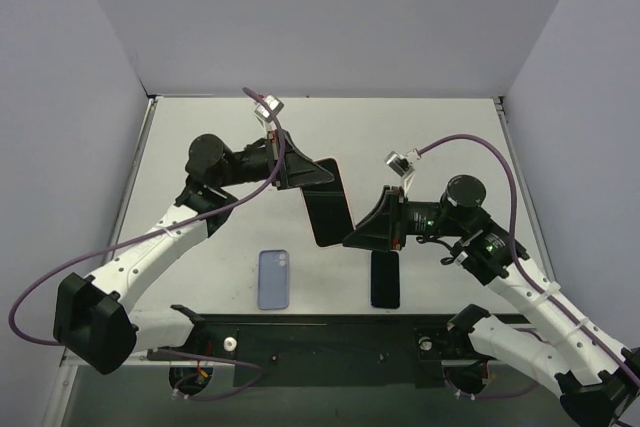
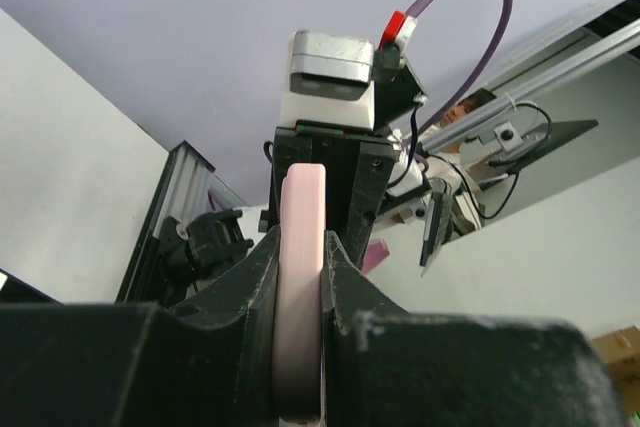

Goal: Take the phone out of the phone case
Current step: Pick up the phone at the center of the board, then remove the phone case from the phone.

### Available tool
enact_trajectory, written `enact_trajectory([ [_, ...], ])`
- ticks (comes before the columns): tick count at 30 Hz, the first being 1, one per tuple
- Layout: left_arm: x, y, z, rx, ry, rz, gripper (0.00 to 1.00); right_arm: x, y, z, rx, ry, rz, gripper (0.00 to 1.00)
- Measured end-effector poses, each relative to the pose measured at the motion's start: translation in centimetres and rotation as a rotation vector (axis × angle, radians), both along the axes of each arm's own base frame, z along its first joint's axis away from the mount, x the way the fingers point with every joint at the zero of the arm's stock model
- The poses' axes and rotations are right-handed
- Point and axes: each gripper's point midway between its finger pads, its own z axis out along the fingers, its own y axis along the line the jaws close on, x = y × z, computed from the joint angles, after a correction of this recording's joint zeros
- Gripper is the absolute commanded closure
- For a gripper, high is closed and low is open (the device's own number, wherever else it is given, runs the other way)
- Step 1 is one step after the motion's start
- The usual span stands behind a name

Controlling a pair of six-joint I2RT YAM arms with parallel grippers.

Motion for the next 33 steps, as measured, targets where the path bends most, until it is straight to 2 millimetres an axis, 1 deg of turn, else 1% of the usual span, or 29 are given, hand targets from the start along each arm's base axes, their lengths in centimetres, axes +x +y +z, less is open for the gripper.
enact_trajectory([
  [7,-1.7,0.4,0.3,0.038,-0.046,-0.068,1.0,-1.5,-0.5,0.2,-0.041,-0.053,0.083,0.75],
  [14,-1.9,0.5,0.3,0.046,-0.05,-0.073,1.0,-2.1,-0.6,0.1,-0.048,-0.065,0.119,0.76],
  [17,-2.0,0.5,0.3,0.044,-0.045,-0.074,1.0,-2.2,-0.5,0.0,-0.049,-0.065,0.129,0.8],
  [24,-2.1,0.5,0.6,0.037,-0.041,-0.081,1.0,-2.1,-0.2,-0.3,-0.053,-0.058,0.142,0.84],
  [26,-2.2,0.6,0.6,0.037,-0.043,-0.087,1.0,-2.1,-0.1,-0.3,-0.052,-0.059,0.15,0.89],
  [27,-2.3,0.6,0.6,0.036,-0.045,-0.089,1.0,-2.1,0.0,-0.2,-0.052,-0.059,0.154,0.98],
  [28,-2.3,0.6,0.6,0.035,-0.044,-0.092,1.0,-2.2,0.0,-0.2,-0.052,-0.06,0.161,1.0],
  [30,-2.6,0.7,1.0,0.025,-0.046,-0.103,1.0,-2.3,0.1,-0.1,-0.052,-0.069,0.174,1.0],
  [33,-3.2,0.8,1.9,-0.016,-0.06,-0.142,1.0,-3.0,0.3,0.5,-0.046,-0.137,0.205,1.0],
])
